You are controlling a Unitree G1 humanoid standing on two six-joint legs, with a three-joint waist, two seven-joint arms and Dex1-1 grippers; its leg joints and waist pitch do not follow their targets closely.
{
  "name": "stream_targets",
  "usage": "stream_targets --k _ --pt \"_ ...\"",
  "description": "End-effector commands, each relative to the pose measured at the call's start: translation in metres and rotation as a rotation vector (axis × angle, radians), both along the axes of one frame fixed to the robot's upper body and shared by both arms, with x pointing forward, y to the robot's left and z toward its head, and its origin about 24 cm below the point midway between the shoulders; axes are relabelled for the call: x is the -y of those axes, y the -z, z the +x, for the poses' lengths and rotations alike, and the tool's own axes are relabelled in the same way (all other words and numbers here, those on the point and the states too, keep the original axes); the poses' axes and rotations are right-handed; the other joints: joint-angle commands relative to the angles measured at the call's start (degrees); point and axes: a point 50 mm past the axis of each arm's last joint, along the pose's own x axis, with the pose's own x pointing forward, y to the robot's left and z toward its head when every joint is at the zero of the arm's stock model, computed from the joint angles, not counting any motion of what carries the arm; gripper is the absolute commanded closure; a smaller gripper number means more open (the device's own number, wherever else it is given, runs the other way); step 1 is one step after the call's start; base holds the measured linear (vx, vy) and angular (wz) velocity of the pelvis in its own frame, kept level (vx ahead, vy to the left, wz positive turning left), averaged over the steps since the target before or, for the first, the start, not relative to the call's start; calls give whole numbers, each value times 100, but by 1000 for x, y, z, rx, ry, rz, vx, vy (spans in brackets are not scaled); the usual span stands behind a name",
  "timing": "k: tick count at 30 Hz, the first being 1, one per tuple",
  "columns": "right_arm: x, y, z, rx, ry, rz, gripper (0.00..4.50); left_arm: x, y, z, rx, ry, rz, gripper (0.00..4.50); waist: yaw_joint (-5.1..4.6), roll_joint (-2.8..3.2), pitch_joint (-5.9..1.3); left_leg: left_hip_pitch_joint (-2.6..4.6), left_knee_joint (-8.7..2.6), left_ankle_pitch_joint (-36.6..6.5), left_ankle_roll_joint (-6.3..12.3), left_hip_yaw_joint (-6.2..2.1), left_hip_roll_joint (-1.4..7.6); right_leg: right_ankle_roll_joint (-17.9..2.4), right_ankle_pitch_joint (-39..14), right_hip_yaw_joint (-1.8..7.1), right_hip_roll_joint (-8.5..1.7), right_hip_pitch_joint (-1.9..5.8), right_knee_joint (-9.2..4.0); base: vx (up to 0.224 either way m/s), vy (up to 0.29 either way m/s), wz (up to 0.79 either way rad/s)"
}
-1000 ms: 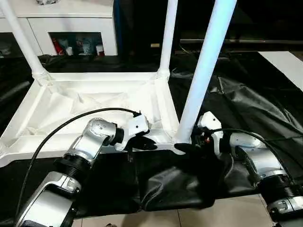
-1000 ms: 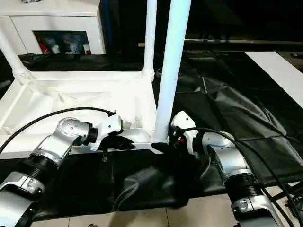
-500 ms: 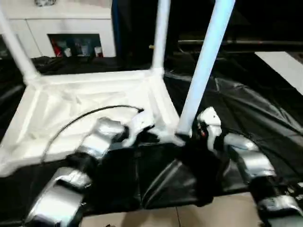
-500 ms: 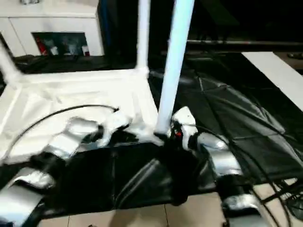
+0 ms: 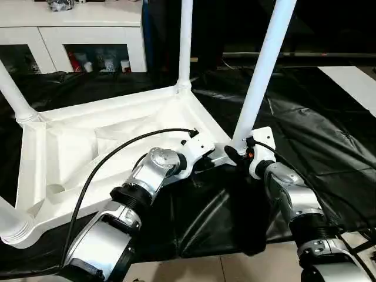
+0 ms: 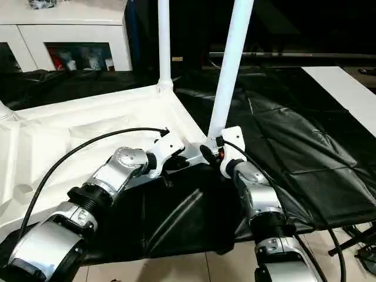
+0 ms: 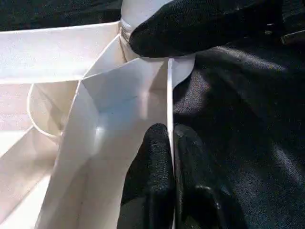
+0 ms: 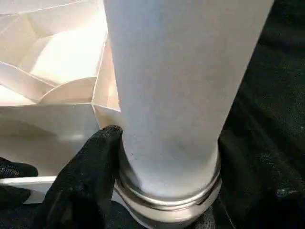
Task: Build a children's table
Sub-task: Rotate leg to tighten
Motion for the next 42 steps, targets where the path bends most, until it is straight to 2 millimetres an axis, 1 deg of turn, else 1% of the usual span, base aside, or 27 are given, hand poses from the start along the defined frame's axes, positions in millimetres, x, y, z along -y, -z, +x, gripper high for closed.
stream_targets --k 1,3,4,5,6,9,11,13,14,16,17,18,20,21,22,23,25,27,29,30,31,34,36,37,40,41,42 --pt "-8 0 -2 5 -30 19 97 2 7 -4 -2 17 -22 450 -6 -88 -282 25 -381 -1774 219 -103 114 -618 -2811 168 -281 174 -544 0 0 0" --pt "-8 -1 -2 14 -28 9 69 2 6 -3 13 19 -24 450 -12 -84 -278 18 -388 -1760 215 -105 115 -608 -2815 167 -279 174 -545 0 0 0" --pt "-8 -3 -3 21 -42 12 64 1 5 -3 22 24 -30 450 -14 -110 -276 30 -384 -1792 212 -98 119 -604 -2846 168 -278 162 -553 0 0 0" --pt "-9 -7 -4 39 -71 29 64 2 2 -3 37 43 -46 450 -2 -97 -275 28 -387 -1781 220 -103 117 -585 -2882 169 -286 168 -553 0 0 0" --pt "-9 -8 -5 45 -81 36 64 2 2 -3 43 50 -52 450 8 -122 -269 23 -387 -1767 252 -97 115 -539 -2916 170 -282 168 -570 0 0 0" --pt "-5 -16 -11 76 -130 47 64 3 -3 -4 82 60 -94 450 39 -124 -273 16 -391 -1678 302 -96 129 -534 -2823 180 -288 175 -551 0 0 0" --pt "-1 -22 -17 86 -175 51 62 1 -5 -5 70 80 -113 405 44 -140 -269 -15 -398 -1592 341 -98 132 -523 -2774 178 -289 198 -531 0 0 0" --pt "7 -26 -26 77 -240 24 62 -3 -9 -10 29 127 -133 405 79 -99 -275 10 -395 -1545 342 -98 146 -566 -2747 185 -308 195 -535 0 0 0" --pt "8 -26 -27 74 -252 18 62 -4 -10 -11 22 136 -137 390 92 -93 -300 -7 -396 -1391 341 -106 188 -691 -2354 202 -305 215 -474 0 0 0" --pt "19 -28 -36 59 -315 -37 62 -13 -16 -15 7 160 -148 376 78 -35 -314 -36 -396 -1233 315 -105 194 -908 -1679 200 -273 235 -394 0 0 0" --pt "26 -30 -43 45 -364 -66 62 -21 -21 -19 -9 181 -148 367 82 -43 -335 -26 -367 -1066 351 -86 201 -1072 -1148 204 -259 244 -333 0 0 0" --pt "28 -31 -46 39 -383 -76 62 -25 -23 -21 -16 190 -148 358 85 -50 -361 -45 -338 -781 418 -96 221 -1273 -529 212 -267 295 -231 55 17 0" --pt "32 -33 -51 27 -415 -82 62 -32 -27 -27 -32 206 -144 342 61 -52 -371 -58 -284 -472 616 -60 173 -1488 100 213 -235 280 -175 53 11 -1" --pt "34 -35 -54 23 -435 -74 62 -39 -29 -32 -47 216 -131 332 58 -63 -379 -74 -272 -375 687 -58 170 -1561 289 213 -250 311 -137 0 0 0" --pt "35 -37 -59 13 -467 -62 62 -49 -33 -42 -74 233 -114 332 54 -66 -361 -79 -282 -387 735 -55 180 -1577 253 216 -255 306 -151 0 0 0" --pt "35 -37 -61 10 -479 -63 62 -52 -35 -46 -77 236 -107 308 69 -71 -349 -70 -290 -465 736 -59 208 -1599 83 221 -293 314 -146 0 0 0" --pt "35 -38 -64 10 -498 -88 62 -62 -38 -53 -57 224 -86 302 44 -66 -312 -56 -310 -651 661 -51 218 -1518 -371 216 -259 279 -195 0 0 0" --pt "37 -40 -62 33 -446 -91 62 -70 -40 -54 -29 157 -82 276 45 -67 -257 -13 -343 -1126 412 -38 206 -1278 -1307 220 -251 222 -310 0 0 0" --pt "38 -41 -62 28 -430 -75 62 -75 -44 -59 -39 125 -87 268 54 -65 -247 9 -359 -1290 264 -48 218 -1168 -1654 226 -262 205 -338 0 0 0" --pt "38 -41 -66 14 -466 -75 62 -82 -44 -66 -58 131 -80 263 51 -64 -234 3 -377 -1456 153 -63 209 -1021 -1943 224 -245 195 -360 0 0 0" --pt "39 -41 -69 3 -494 -78 62 -86 -44 -71 -72 136 -73 263 56 -90 -240 4 -379 -1487 145 -69 209 -967 -1991 224 -246 199 -365 0 0 0" --pt "39 -45 -81 -40 -592 -13 62 -100 -46 -91 -135 150 -51 226 62 -71 -219 -14 -401 -1545 151 -83 210 -838 -2033 238 -228 196 -354 0 0 0" --pt "37 -47 -86 -52 -641 23 62 -107 -46 -100 -175 155 -38 218 55 -64 -231 -2 -394 -1583 157 -87 196 -837 -2093 233 -227 190 -362 0 0 0" --pt "32 -48 -87 -50 -670 44 62 -112 -45 -107 -199 151 -13 195 62 -59 -227 -5 -397 -1549 161 -89 199 -828 -2067 235 -223 183 -359 0 0 0" --pt "21 -49 -82 -25 -671 71 62 -123 -43 -116 -223 112 36 177 39 -30 -217 -3 -399 -1546 126 -86 188 -869 -2019 234 -208 155 -350 0 0 0" --pt "8 -49 -72 12 -636 99 62 -132 -39 -120 -240 59 70 172 35 -35 -219 12 -392 -1607 90 -81 180 -856 -2103 236 -207 138 -364 0 0 0" --pt "0 -48 -65 33 -614 116 62 -138 -37 -122 -247 21 92 152 -2 -44 -218 -23 -399 -1638 41 -92 160 -849 -2192 232 -209 136 -356 0 0 0"
